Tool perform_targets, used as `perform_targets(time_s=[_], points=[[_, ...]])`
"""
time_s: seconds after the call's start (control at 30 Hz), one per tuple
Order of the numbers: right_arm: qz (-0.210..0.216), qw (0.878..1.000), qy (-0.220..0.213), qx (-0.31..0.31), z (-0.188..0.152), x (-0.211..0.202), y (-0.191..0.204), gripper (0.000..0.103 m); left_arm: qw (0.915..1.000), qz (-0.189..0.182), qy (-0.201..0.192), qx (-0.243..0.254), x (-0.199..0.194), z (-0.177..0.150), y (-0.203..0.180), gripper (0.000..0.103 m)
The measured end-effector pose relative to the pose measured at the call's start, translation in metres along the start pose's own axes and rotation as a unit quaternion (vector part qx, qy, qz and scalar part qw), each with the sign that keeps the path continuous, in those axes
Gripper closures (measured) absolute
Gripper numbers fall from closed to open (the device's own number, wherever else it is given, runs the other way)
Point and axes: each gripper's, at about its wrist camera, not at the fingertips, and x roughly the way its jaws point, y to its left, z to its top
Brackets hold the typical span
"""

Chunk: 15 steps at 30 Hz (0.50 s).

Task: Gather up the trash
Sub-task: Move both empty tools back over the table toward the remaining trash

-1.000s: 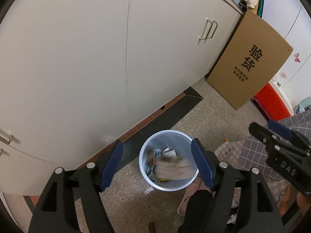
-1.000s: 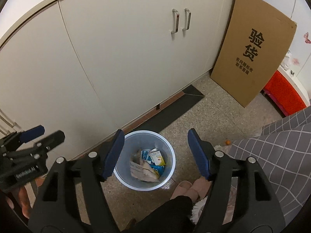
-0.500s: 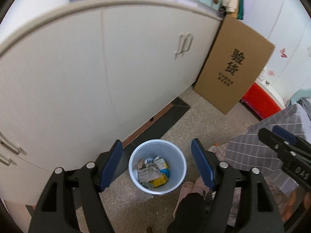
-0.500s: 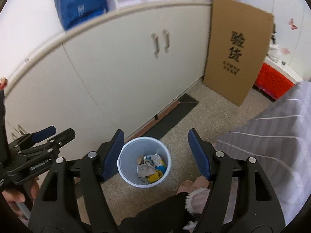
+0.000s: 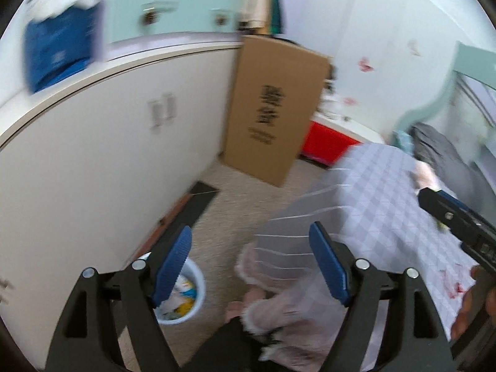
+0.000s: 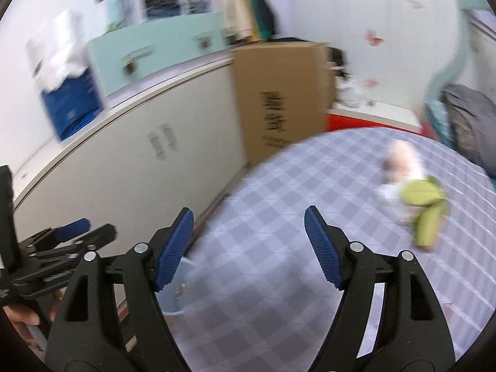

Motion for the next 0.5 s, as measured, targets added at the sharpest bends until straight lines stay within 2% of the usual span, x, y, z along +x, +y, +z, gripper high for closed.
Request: perform_targets(time_s=[0.17, 0.3, 0.37, 0.5], points=[[-0.057, 0.996, -0.009, 0.063, 0.001, -0.009, -0.095, 0.03, 0.9977, -0.037, 0.007, 0.056, 0.012, 0.009, -0.075, 0.026], [-0.079, 0.99, 0.004, 0.12, -0.003, -0.001, -0.16, 0.03, 0.9934, -0.059, 0.021, 0.097, 0.026, 0.009, -0.128, 0.026], [-0.083, 0.986, 0.018, 0.141, -0.005, 0.007, -0.181, 0.03, 0.991, -0.07, 0.028, 0.111, 0.036, 0.011, -0.15, 0.026], [-0.06, 0.983, 0.043, 0.167, -0.005, 0.029, -0.208, 0.03, 0.987, -0.087, 0.039, 0.13, 0.052, 0.013, -0.188, 0.026]])
